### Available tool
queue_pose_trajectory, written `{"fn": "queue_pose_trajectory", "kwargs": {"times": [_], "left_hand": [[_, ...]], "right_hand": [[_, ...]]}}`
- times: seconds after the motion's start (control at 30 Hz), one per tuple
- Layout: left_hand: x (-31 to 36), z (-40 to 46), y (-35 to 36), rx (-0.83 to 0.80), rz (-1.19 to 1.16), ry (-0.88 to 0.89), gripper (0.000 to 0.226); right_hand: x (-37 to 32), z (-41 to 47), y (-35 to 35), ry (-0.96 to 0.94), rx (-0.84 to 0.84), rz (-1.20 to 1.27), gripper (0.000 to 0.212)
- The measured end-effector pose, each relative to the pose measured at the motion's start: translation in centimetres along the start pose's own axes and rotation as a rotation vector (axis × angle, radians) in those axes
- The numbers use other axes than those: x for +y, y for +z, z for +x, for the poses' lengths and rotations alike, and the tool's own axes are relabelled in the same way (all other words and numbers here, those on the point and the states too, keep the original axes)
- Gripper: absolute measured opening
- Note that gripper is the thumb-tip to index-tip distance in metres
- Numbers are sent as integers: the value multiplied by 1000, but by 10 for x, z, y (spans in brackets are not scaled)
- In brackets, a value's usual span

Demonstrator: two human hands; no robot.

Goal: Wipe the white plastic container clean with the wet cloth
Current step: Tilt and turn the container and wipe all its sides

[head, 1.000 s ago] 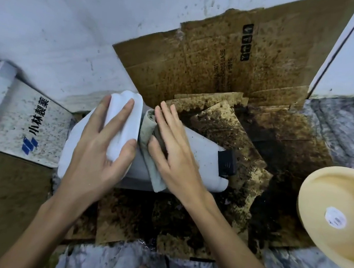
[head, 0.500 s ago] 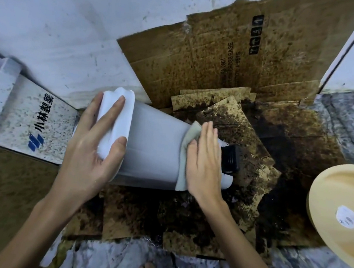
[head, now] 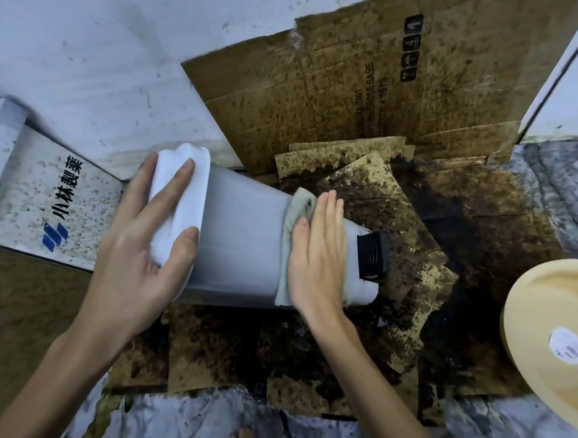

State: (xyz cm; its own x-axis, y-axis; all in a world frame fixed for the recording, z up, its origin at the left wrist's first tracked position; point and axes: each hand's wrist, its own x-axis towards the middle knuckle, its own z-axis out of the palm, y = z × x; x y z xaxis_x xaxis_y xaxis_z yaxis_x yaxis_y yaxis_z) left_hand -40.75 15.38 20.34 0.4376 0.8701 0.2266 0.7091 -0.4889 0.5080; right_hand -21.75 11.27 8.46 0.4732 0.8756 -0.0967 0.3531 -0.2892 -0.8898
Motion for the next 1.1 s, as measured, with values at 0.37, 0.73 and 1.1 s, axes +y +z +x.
{"fn": "queue_pose_trajectory", "kwargs": {"times": [0.37, 0.73, 1.1], "left_hand": [[8, 2, 3, -25, -23, -13, 65], [6, 6, 4, -19, -43, -22, 66], [14, 5, 9, -17, 13, 2, 66]], "right_hand": [[-36, -8, 4, -282, -59, -4, 66], [47, 2, -16, 29, -24, -6, 60], [-76, -9, 9, -240, -72, 68, 67]]}}
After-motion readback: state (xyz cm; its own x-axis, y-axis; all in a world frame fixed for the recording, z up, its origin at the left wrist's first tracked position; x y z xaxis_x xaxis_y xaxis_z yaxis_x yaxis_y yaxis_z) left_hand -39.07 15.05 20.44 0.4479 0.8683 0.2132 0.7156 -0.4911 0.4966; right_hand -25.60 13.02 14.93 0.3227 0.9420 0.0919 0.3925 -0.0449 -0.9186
